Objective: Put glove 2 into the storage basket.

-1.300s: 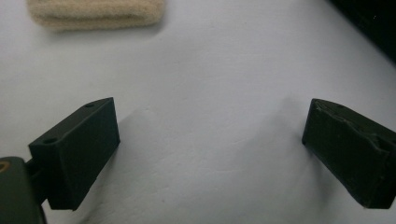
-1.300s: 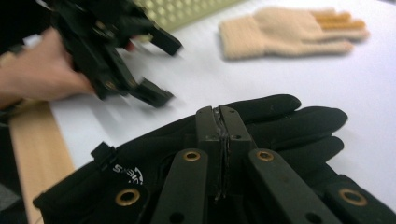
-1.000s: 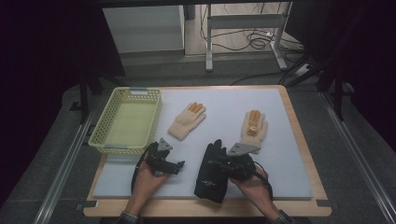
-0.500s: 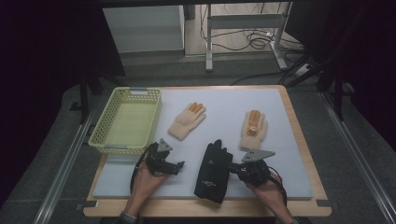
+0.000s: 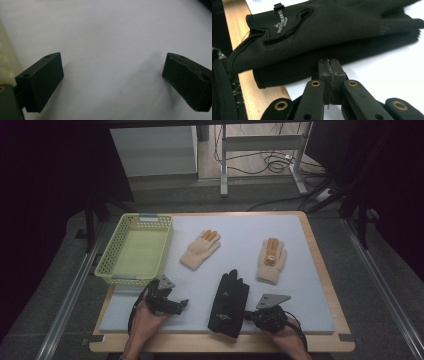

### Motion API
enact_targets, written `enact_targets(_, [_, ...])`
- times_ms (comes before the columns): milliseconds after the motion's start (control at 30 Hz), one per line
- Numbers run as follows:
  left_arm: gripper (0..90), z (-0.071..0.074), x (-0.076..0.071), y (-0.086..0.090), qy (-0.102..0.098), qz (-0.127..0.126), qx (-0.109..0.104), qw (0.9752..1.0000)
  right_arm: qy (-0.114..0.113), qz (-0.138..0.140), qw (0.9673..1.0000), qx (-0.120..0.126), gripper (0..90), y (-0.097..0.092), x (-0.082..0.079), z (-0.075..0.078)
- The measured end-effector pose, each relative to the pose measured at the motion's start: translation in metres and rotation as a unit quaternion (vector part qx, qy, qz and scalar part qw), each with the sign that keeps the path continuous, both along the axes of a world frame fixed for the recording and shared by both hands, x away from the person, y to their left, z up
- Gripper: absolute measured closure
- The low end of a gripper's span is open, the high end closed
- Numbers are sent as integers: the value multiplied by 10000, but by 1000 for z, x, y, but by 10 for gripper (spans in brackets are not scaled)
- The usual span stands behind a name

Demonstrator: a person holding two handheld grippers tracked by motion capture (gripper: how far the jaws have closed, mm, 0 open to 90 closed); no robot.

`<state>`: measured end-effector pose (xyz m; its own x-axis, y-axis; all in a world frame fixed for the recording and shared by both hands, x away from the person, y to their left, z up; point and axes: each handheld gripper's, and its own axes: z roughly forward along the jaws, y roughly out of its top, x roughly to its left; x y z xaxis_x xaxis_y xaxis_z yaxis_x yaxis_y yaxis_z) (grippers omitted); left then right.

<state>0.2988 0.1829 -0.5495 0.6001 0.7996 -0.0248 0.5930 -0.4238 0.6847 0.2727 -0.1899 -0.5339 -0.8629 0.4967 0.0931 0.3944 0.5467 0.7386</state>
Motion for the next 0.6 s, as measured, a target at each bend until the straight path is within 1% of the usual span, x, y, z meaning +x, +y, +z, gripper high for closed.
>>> enact_targets(33, [25, -1, -1, 3, 6, 32, -77, 10000, -14, 13, 10000, -15, 885, 3, 0, 0])
enact_targets(67, [21, -2, -1, 6, 16, 8, -143, 9999, -21, 27, 10000, -24, 885, 5, 1, 0])
enact_targets(133, [45, -2, -3, 9, -21, -5, -129, 9999, -27, 59, 10000, -36, 885, 11, 3, 0])
enact_targets(267, [44, -2, -2, 9, -11, -10, -128, 9999, -49, 60, 10000, -26, 884, 23, 6, -1])
enact_targets(400, [44, -2, -2, 9, 2, -14, -132, 9999, -67, 2, 10000, -46, 884, 35, 11, -2])
enact_targets(600, [44, -2, -2, 10, 1, -59, -127, 9999, -230, -49, 9996, -133, 881, 55, 20, -2])
